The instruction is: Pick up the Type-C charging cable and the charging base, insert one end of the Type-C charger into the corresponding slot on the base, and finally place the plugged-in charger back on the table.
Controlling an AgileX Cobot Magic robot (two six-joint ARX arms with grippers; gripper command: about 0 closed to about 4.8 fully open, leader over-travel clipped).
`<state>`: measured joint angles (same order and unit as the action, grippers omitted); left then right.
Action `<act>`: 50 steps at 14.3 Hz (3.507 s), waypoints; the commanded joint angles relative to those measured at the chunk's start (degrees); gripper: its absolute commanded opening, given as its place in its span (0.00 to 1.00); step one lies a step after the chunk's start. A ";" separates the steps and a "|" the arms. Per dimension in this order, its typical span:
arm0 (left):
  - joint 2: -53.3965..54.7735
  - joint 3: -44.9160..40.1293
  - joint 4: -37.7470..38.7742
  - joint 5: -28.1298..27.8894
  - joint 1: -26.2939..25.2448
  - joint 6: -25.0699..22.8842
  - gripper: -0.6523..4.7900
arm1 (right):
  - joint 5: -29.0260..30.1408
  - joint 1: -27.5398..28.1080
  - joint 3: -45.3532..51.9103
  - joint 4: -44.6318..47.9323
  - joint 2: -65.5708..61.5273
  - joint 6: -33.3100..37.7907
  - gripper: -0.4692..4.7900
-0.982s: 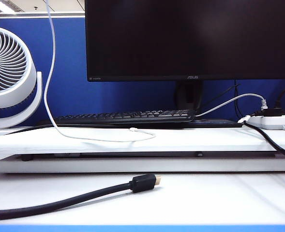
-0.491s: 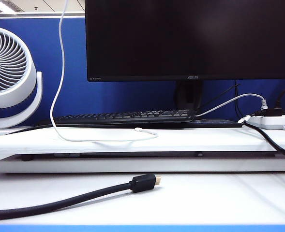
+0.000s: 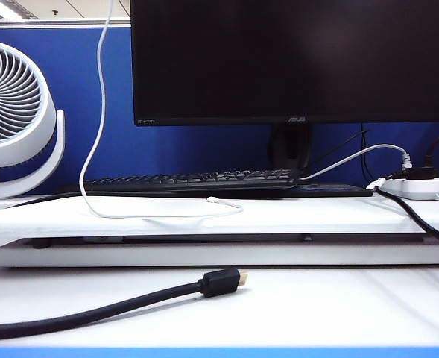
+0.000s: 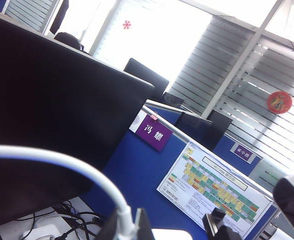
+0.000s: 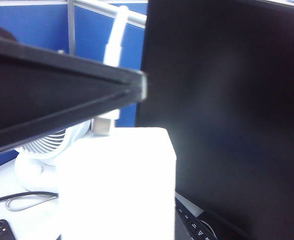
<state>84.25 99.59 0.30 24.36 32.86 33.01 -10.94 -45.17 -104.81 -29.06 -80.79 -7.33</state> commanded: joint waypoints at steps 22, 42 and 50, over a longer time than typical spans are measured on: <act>0.35 0.22 -1.18 2.45 0.07 -4.59 0.11 | 0.74 -0.07 -0.63 2.03 1.27 3.30 0.09; 0.37 0.22 0.92 2.43 1.03 -10.12 0.11 | 0.37 0.00 -1.03 0.94 1.31 4.57 0.09; 0.37 0.22 0.94 3.82 1.07 -10.08 0.11 | 0.04 0.00 -1.03 0.63 1.31 2.43 0.09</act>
<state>84.68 99.74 0.25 26.65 33.76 23.35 -10.50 -45.15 -105.23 -31.62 -79.99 -4.47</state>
